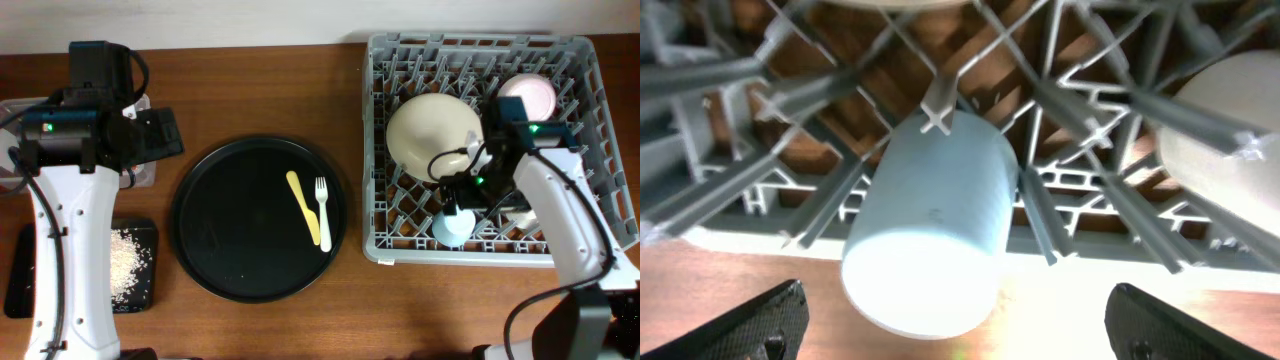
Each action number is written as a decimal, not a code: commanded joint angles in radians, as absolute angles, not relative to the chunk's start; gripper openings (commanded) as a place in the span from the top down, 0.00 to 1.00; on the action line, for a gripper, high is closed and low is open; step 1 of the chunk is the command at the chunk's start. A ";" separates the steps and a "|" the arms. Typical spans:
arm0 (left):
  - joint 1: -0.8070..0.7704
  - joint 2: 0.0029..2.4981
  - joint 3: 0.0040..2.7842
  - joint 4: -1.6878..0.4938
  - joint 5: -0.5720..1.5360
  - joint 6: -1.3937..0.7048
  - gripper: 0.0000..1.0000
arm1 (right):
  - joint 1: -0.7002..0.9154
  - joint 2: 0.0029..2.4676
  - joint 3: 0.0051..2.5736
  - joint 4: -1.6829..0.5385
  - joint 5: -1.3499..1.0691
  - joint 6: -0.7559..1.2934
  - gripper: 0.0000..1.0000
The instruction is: Sort waste into correct bins and load items into the dishwasher rack
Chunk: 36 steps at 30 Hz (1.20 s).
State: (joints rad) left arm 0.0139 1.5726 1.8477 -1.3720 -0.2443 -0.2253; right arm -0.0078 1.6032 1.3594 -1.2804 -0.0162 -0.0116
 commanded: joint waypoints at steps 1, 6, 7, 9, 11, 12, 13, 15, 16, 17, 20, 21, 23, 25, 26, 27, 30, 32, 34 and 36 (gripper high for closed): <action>0.016 1.570 1.856 -1.371 -0.255 -0.231 0.01 | -0.013 1.549 1.499 -1.341 -0.078 -0.021 0.02; 0.016 1.570 1.856 -1.371 -0.255 -0.231 0.01 | 0.014 1.511 1.617 -1.422 -0.544 -0.021 0.02; 0.016 1.570 1.856 -1.371 -0.255 -0.231 0.00 | 0.041 1.512 1.616 -1.422 -0.555 -0.021 0.02; 0.016 1.570 1.856 -1.371 -0.255 -0.231 0.01 | 0.157 1.512 1.615 -1.398 -0.548 -0.021 0.02; 0.016 1.570 1.856 -1.371 -0.255 -0.231 0.01 | 0.273 1.512 1.615 -1.346 -0.502 0.000 0.02; 0.016 1.570 1.856 -1.371 -0.255 -0.231 0.01 | 0.361 1.517 1.614 -1.299 -0.451 0.044 0.02; 0.016 1.570 1.856 -1.371 -0.255 -0.231 0.01 | 0.430 1.528 1.614 -1.262 -0.428 0.046 0.02; 0.016 1.570 1.856 -1.371 -0.255 -0.231 0.01 | 0.559 1.568 1.613 -1.188 -0.393 0.046 0.02; 0.016 1.570 1.856 -1.371 -0.255 -0.231 0.01 | 0.605 1.592 1.611 -1.150 -0.390 0.046 0.02; 0.016 1.570 1.856 -1.371 -0.255 -0.231 0.01 | 0.666 1.636 1.610 -1.092 -0.389 0.046 0.02; 0.016 1.570 1.856 -1.371 -0.255 -0.231 0.01 | 0.741 1.766 1.610 -1.005 -0.306 0.048 0.17; 0.016 1.570 1.856 -1.371 -0.255 -0.231 0.01 | 0.741 1.820 1.610 -0.980 -0.266 0.097 0.23; 0.016 1.570 1.856 -1.371 -0.255 -0.231 0.01 | 0.738 1.886 1.610 -0.959 -0.164 0.181 0.23; 0.016 1.570 1.856 -1.371 -0.255 -0.231 0.01 | 0.739 1.947 1.610 -0.944 -0.031 0.276 0.27; 0.016 1.570 1.856 -1.371 -0.255 -0.231 0.01 | 0.739 1.966 1.610 -0.936 -0.002 0.304 0.28; 0.016 1.570 1.856 -1.371 -0.255 -0.231 0.01 | 0.739 1.986 1.610 -0.931 0.034 0.343 0.33; 0.016 1.570 1.856 -1.371 -0.255 -0.231 0.01 | 0.739 2.019 1.609 -0.923 0.092 0.472 0.38; 0.016 1.570 1.856 -1.371 -0.255 -0.231 0.01 | 0.738 2.038 1.608 -0.907 0.092 0.481 0.40; 0.016 1.570 1.856 -1.371 -0.255 -0.231 0.01 | 0.738 2.068 1.608 -0.910 0.118 0.490 0.43; 0.016 1.570 1.856 -1.371 -0.255 -0.231 0.01 | 0.738 2.087 1.608 -0.909 0.146 0.521 0.43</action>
State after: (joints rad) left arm 0.0135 1.5726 1.8477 -1.3724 -0.2443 -0.2253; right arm 0.7403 2.0487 1.6028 -0.9100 0.0792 0.4641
